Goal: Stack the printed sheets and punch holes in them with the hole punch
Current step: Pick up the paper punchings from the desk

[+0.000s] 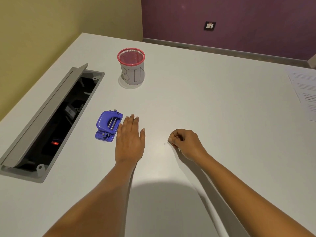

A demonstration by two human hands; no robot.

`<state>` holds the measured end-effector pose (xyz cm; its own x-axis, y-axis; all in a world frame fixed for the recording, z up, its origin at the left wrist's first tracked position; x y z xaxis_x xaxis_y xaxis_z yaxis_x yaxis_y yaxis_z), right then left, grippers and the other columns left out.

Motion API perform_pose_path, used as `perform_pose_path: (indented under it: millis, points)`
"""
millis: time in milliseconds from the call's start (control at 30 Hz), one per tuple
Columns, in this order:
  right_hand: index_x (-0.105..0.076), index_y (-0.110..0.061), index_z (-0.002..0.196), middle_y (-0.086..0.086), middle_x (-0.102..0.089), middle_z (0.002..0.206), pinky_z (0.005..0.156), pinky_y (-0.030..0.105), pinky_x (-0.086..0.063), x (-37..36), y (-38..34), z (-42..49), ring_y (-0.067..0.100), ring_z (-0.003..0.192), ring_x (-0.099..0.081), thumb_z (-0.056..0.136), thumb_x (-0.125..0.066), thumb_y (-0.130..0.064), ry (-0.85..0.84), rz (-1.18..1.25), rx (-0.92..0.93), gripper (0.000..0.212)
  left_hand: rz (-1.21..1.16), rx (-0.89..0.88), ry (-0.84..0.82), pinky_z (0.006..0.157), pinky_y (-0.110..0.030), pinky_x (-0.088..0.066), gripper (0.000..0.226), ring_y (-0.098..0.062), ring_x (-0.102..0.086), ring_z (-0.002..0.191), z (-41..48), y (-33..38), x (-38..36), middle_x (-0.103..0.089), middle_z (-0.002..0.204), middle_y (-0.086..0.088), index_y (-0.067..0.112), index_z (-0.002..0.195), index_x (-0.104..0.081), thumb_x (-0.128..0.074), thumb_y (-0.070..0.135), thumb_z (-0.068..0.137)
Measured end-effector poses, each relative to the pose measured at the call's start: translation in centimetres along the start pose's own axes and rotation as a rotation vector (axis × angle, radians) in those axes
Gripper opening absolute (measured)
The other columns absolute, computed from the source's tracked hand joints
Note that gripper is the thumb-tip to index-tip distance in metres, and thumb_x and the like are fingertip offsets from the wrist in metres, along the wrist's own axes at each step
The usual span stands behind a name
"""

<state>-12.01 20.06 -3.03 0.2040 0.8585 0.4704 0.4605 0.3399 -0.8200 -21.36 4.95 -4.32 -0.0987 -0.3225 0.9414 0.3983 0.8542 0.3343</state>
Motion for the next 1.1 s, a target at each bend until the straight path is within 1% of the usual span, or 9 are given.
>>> perform_pose_path:
  millis: [100, 267, 433, 500, 667, 733, 800, 933, 1100]
  points:
    - [-0.067, -0.002, 0.081, -0.013, -0.054, 0.067, 0.058, 0.005, -0.036, -0.5, -0.9, -0.3, -0.004, 0.065, -0.052, 0.086, -0.051, -0.001, 0.022, -0.227, 0.113, 0.017, -0.004, 0.0, 0.004, 0.119, -0.037, -0.011, 0.049, -0.02, -0.018, 0.143, 0.0, 0.0, 0.0, -0.026, 0.153, -0.005, 0.012, 0.143, -0.028, -0.03, 0.029, 0.098]
    - [-0.067, -0.004, 0.093, 0.009, -0.063, 0.095, 0.076, 0.023, -0.041, -1.9, -2.1, -0.4, 0.021, 0.089, -0.057, 0.089, -0.054, -0.01, -0.034, -0.494, 0.22, 0.015, 0.009, -0.002, 0.007, 0.118, -0.037, -0.011, 0.049, -0.021, -0.019, 0.143, 0.0, 0.0, 0.0, -0.027, 0.153, -0.005, 0.011, 0.143, -0.028, -0.03, 0.029, 0.098]
    - [-0.06, 0.005, 0.085, 0.018, -0.058, 0.092, 0.075, 0.039, -0.044, -3.1, -3.1, -0.8, 0.024, 0.075, -0.049, 0.089, -0.039, 0.0, -0.103, -0.72, 0.276, 0.022, 0.007, 0.001, 0.007, 0.119, -0.036, -0.011, 0.049, -0.02, -0.019, 0.143, 0.0, 0.0, 0.0, -0.026, 0.153, -0.005, 0.011, 0.143, -0.028, -0.03, 0.029, 0.098]
    - [-0.054, -0.002, 0.077, 0.015, -0.049, 0.085, 0.064, 0.035, -0.037, -3.5, -3.3, -0.9, 0.02, 0.071, -0.04, 0.082, -0.038, 0.01, -0.116, -0.797, 0.283, 0.02, 0.013, 0.0, 0.005, 0.119, -0.037, -0.011, 0.049, -0.02, -0.018, 0.143, 0.0, 0.0, 0.0, -0.026, 0.154, -0.005, 0.011, 0.143, -0.027, -0.029, 0.03, 0.098]
    - [-0.045, -0.01, 0.075, 0.005, -0.036, 0.075, 0.06, 0.028, -0.029, -4.0, -3.5, -0.7, 0.021, 0.069, -0.037, 0.083, -0.039, 0.009, -0.094, -0.878, 0.313, 0.022, 0.01, 0.003, 0.004, 0.119, -0.037, -0.011, 0.049, -0.02, -0.018, 0.144, -0.1, 0.0, 0.1, -0.025, 0.154, -0.005, 0.012, 0.144, -0.027, -0.028, 0.03, 0.098]
    - [-0.047, -0.009, 0.075, 0.007, -0.04, 0.078, 0.061, 0.031, -0.033, -3.9, -3.5, -0.2, 0.022, 0.07, -0.04, 0.084, -0.04, 0.006, -0.063, -0.837, 0.307, 0.019, 0.011, 0.003, 0.0, 0.119, -0.036, -0.011, 0.05, -0.019, -0.017, 0.144, -0.1, 0.0, 0.0, -0.024, 0.154, -0.004, 0.012, 0.144, -0.026, -0.028, 0.031, 0.098]
    - [-0.054, -0.005, 0.074, 0.007, -0.047, 0.075, 0.061, 0.029, -0.037, -2.7, -3.1, 0.9, 0.021, 0.069, -0.044, 0.083, -0.042, 0.001, -0.007, -0.624, 0.218, 0.016, 0.011, 0.005, -0.001, 0.119, -0.036, -0.01, 0.05, -0.019, -0.016, 0.144, -0.1, 0.0, 0.0, -0.024, 0.155, -0.004, 0.012, 0.144, -0.025, -0.027, 0.031, 0.098]
    - [-0.055, -0.014, 0.058, -0.004, -0.055, 0.055, 0.042, 0.005, -0.038, 0.0, -3.3, 3.7, 0.008, 0.051, -0.052, 0.074, -0.06, -0.005, 0.1, -0.059, 0.004, 0.019, 0.017, 0.007, 0.0, 0.119, -0.035, -0.01, 0.05, -0.018, -0.016, 0.144, -0.1, 0.0, 0.0, -0.023, 0.155, -0.003, 0.013, 0.145, -0.024, -0.027, 0.031, 0.098]
    - [-0.054, -0.013, 0.056, -0.003, -0.059, 0.055, 0.037, 0.004, -0.039, 1.7, -8.8, 8.2, 0.005, 0.05, -0.055, 0.07, -0.066, -0.002, 0.18, 0.101, 0.038, 0.021, -0.005, 0.014, 0.009, 0.119, -0.034, -0.009, 0.049, -0.017, -0.017, 0.144, -0.1, 0.0, 0.1, -0.024, 0.154, -0.002, 0.013, 0.144, -0.026, -0.029, 0.03, 0.098]
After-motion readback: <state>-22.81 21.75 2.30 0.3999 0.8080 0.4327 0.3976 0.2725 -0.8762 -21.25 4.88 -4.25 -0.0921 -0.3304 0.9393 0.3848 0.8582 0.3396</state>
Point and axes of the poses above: each hand's wrist, its own z-axis towards the middle knuckle, its own x-axis out of the back of the hand, y = z × x, the point moved 9 cm from there along z, towards the middle knuckle
